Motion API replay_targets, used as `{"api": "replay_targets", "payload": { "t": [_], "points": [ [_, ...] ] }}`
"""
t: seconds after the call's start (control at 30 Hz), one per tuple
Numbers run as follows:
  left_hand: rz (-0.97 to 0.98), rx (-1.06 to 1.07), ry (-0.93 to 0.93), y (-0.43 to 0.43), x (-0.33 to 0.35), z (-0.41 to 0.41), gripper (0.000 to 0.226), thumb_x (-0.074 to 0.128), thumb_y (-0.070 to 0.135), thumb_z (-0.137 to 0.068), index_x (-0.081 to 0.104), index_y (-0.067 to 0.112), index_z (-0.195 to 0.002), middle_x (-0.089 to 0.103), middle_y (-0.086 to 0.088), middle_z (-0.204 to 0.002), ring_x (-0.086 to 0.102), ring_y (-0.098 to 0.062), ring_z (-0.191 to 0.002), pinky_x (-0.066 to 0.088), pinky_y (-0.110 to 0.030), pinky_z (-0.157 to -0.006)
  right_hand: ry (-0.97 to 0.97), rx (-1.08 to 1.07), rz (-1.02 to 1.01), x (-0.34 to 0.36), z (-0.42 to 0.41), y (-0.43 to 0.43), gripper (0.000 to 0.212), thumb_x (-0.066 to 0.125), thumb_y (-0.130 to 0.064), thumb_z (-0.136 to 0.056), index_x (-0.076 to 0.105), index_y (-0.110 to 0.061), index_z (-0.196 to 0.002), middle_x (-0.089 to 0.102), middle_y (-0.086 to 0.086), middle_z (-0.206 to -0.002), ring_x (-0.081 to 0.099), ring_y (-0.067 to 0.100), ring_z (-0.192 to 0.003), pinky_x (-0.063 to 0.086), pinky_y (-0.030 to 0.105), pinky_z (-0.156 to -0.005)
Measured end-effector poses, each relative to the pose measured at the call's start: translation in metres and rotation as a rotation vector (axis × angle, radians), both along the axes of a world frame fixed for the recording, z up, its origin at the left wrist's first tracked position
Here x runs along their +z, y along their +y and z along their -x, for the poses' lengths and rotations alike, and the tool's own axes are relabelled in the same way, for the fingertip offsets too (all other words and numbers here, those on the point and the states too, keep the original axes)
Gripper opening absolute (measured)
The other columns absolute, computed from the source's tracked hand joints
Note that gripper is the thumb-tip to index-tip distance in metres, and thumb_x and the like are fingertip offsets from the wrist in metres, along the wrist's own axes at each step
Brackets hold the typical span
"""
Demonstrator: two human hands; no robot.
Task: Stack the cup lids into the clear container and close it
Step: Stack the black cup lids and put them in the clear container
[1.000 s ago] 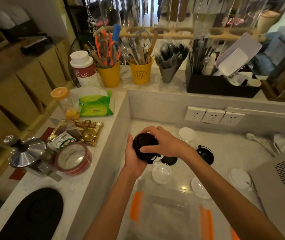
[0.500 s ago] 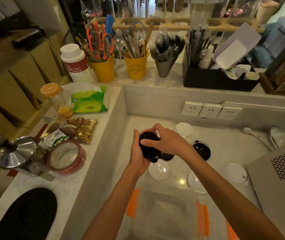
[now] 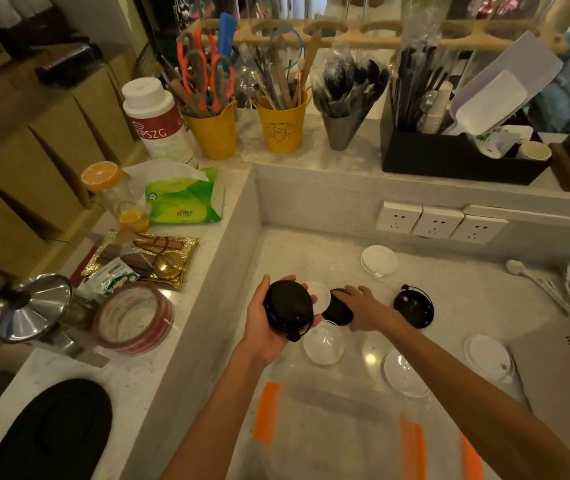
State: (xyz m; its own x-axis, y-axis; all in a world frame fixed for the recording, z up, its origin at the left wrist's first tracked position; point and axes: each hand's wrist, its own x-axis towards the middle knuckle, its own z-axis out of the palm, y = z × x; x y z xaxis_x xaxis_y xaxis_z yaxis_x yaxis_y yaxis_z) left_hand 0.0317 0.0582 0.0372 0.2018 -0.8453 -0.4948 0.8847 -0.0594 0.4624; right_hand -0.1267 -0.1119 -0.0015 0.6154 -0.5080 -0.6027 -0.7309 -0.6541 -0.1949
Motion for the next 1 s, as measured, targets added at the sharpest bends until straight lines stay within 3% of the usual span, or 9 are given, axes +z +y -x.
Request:
{"api": "replay_targets", "payload": {
  "t": [0.07, 0.2, 0.33, 0.43, 0.57, 0.77, 0.9, 1.0],
  "points": [
    [0.002, 0.006, 0.006, 0.003, 0.000, -0.001, 0.059, 0.057, 0.054, -0.095, 0.063, 0.010, -0.133, 0.067, -0.021, -0.127, 0.067, -0.044, -0.114, 0.057, -0.059, -0.085, -0.055, 0.026, 0.040, -0.015, 0.004, 0.006, 0.083, 0.066, -0.016, -0.089, 0.018, -0.028, -0.156, 0.013, 0.004, -0.163, 0.013, 0.034, -0.148, 0.032, 0.049, -0.115],
    [-0.019, 0.040, 0.016, 0.004, 0.001, -0.002, 0.059, 0.054, 0.053, -0.097, 0.060, 0.010, -0.136, 0.068, -0.021, -0.127, 0.065, -0.043, -0.116, 0.057, -0.060, -0.086, -0.132, -0.090, 0.149, -0.022, 0.010, 0.005, 0.073, 0.069, -0.029, -0.087, 0.031, -0.021, -0.149, 0.036, 0.009, -0.147, 0.036, 0.029, -0.132, 0.045, 0.040, -0.102],
    [-0.025, 0.069, 0.008, 0.007, 0.000, -0.003, 0.057, 0.056, 0.053, -0.097, 0.063, 0.011, -0.133, 0.067, -0.020, -0.124, 0.065, -0.041, -0.114, 0.057, -0.059, -0.086, -0.113, -0.197, 0.145, -0.018, 0.024, 0.005, 0.086, 0.073, -0.038, -0.082, 0.024, -0.024, -0.151, 0.036, 0.014, -0.138, 0.039, 0.031, -0.127, 0.048, 0.041, -0.098],
    [-0.001, 0.112, 0.028, 0.012, -0.001, -0.002, 0.053, 0.056, 0.055, -0.096, 0.068, 0.013, -0.126, 0.068, -0.018, -0.123, 0.066, -0.039, -0.112, 0.056, -0.059, -0.087, -0.169, -0.331, 0.047, 0.000, 0.034, 0.003, 0.088, 0.077, -0.041, -0.078, 0.026, -0.025, -0.148, 0.032, 0.015, -0.140, 0.035, 0.035, -0.130, 0.042, 0.045, -0.105],
    [0.045, 0.161, 0.061, 0.016, 0.003, 0.001, 0.057, 0.056, 0.060, -0.094, 0.066, 0.014, -0.126, 0.069, -0.016, -0.118, 0.064, -0.039, -0.113, 0.055, -0.060, -0.091, -0.431, -0.466, -0.147, 0.042, 0.048, 0.007, 0.091, 0.086, -0.028, -0.072, 0.028, -0.026, -0.142, 0.038, 0.011, -0.140, 0.046, 0.031, -0.126, 0.050, 0.044, -0.101],
    [0.011, 0.118, -0.067, 0.018, 0.012, 0.013, 0.062, 0.046, 0.065, -0.096, 0.066, 0.017, -0.130, 0.070, -0.013, -0.125, 0.063, -0.037, -0.120, 0.060, -0.055, -0.087, -0.552, -0.413, -0.204, 0.101, 0.044, 0.041, 0.084, 0.085, -0.038, -0.072, 0.032, -0.027, -0.136, 0.048, 0.003, -0.134, 0.061, 0.021, -0.109, 0.057, 0.035, -0.086],
    [0.006, 0.038, -0.179, 0.019, 0.020, 0.027, 0.066, 0.039, 0.067, -0.098, 0.063, 0.017, -0.133, 0.067, -0.018, -0.131, 0.063, -0.038, -0.121, 0.051, -0.056, -0.101, -0.469, -0.277, -0.184, 0.130, 0.020, 0.071, 0.078, 0.079, -0.059, -0.067, 0.040, -0.030, -0.128, 0.057, -0.006, -0.116, 0.063, 0.010, -0.095, 0.053, 0.026, -0.073],
    [-0.011, 0.014, -0.244, 0.020, 0.027, 0.031, 0.064, 0.038, 0.068, -0.097, 0.067, 0.021, -0.129, 0.068, -0.020, -0.131, 0.068, -0.036, -0.114, 0.053, -0.053, -0.098, -0.448, -0.201, -0.126, 0.144, 0.005, 0.085, 0.080, 0.076, -0.064, -0.067, 0.041, -0.029, -0.129, 0.054, -0.006, -0.116, 0.060, 0.011, -0.094, 0.050, 0.026, -0.071]
  ]
}}
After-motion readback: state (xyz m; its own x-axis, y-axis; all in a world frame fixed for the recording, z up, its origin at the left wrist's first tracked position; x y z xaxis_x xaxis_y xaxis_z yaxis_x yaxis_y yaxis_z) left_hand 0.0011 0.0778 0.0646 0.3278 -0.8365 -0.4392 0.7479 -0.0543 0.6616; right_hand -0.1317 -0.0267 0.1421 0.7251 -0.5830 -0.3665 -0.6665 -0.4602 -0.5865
